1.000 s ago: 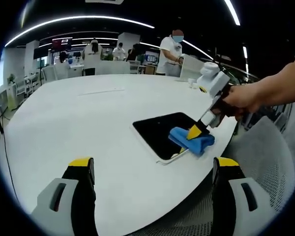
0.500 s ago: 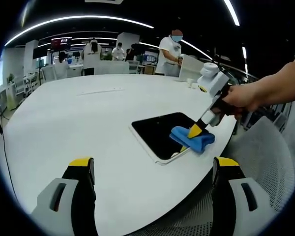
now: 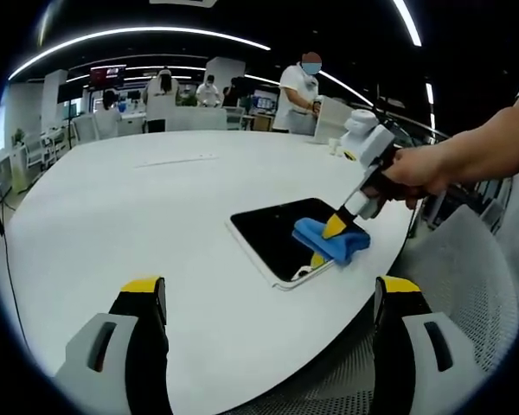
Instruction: Wipe the mirror surface with the cleaning cloth until all visible marks leave the cleaned area.
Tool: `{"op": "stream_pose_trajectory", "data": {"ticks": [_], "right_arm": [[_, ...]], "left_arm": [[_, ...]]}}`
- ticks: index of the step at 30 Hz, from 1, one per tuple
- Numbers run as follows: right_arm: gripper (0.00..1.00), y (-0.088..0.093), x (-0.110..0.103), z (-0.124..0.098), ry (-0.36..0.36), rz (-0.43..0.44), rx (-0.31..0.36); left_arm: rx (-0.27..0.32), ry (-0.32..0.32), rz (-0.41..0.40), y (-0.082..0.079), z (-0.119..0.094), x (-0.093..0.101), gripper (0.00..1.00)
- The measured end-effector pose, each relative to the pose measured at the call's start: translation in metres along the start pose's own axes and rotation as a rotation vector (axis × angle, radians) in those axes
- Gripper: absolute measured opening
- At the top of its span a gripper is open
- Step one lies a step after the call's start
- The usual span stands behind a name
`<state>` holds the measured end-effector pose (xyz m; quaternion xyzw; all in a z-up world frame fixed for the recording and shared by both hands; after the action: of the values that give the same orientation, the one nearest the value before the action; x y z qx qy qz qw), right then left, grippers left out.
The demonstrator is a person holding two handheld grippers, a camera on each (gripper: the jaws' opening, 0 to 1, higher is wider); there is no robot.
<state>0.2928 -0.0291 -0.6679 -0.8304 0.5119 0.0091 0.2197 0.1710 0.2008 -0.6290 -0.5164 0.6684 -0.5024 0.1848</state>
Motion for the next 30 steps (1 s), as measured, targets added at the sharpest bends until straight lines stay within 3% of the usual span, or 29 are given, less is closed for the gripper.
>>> {"op": "stream_pose_trajectory", "data": {"ticks": [19, 21, 30], "right_arm": [[0.00, -0.030, 0.010, 0.008, 0.008, -0.028, 0.012], [0.00, -0.033, 0.012, 0.008, 0.010, -0.030, 0.012], [0.00, -0.043, 0.016, 0.008, 0.020, -0.033, 0.018]], "left_arm": [[-0.014, -0.007, -0.005, -0.002, -0.004, -0.003, 0.99], [0.023, -0.002, 0.001, -0.005, -0.007, -0.001, 0.99], [0.008, -0.021, 0.007, -0.003, -0.006, -0.003, 0.99]]}}
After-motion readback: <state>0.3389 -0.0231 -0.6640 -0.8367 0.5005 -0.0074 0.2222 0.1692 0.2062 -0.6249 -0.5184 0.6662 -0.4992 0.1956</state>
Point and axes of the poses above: the point that each gripper's makers call its tool centre point, and the gripper's own axes: z roughly forward along the fingers, x roughly to its right, y roughly out of its underside, the point moved 8 cm from there along -z, roughly backward along the fingers, and after that the axes turned 6 degrees about -z, right-handed, at the moved point
